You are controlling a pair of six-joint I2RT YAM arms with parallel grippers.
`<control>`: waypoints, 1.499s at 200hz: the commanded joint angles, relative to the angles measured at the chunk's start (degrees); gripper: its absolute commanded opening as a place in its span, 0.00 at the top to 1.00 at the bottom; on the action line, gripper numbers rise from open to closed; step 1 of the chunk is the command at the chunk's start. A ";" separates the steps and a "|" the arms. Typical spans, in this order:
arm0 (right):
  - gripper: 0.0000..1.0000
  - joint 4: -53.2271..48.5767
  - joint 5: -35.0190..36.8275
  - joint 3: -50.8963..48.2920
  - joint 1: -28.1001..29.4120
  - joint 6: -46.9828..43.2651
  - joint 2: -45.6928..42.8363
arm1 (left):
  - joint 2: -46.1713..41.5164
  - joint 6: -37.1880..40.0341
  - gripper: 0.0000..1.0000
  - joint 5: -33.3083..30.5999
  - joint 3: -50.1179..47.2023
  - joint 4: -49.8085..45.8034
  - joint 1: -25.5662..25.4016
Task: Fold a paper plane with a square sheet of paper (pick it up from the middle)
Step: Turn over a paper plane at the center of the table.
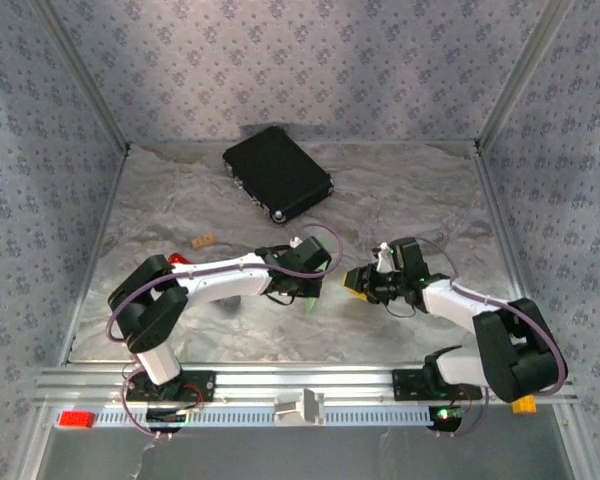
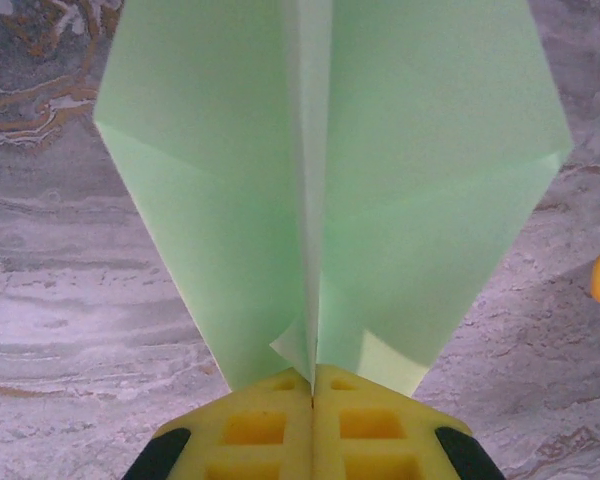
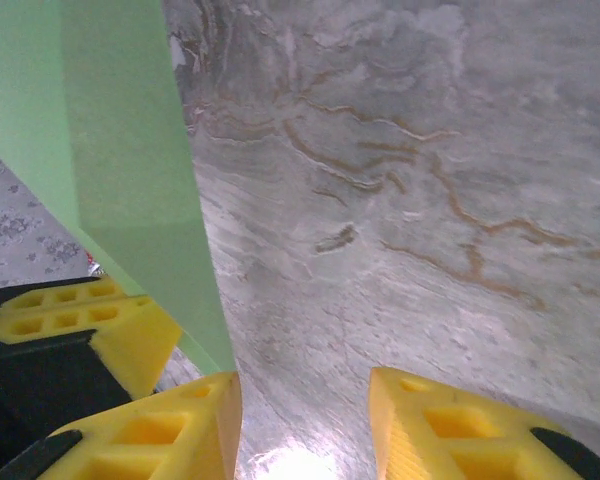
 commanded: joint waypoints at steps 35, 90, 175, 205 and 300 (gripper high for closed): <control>0.54 7.57 -1.01 6.25 3.61 4.13 6.12 | 1.34 0.63 0.98 0.07 0.99 -1.34 -0.58; 0.57 7.85 0.29 10.87 5.35 4.14 13.46 | 1.83 0.41 0.97 0.60 0.57 -0.89 -0.76; 0.88 5.49 0.56 10.73 5.22 1.86 17.54 | 4.15 0.08 0.86 2.22 0.98 0.62 -0.76; 0.89 5.58 0.29 10.51 5.20 1.82 18.52 | 4.86 -0.09 0.82 2.33 0.99 1.04 -0.77; 0.91 5.66 0.38 9.57 4.18 1.94 18.42 | -3.38 1.22 0.61 -1.03 -4.02 5.75 -0.28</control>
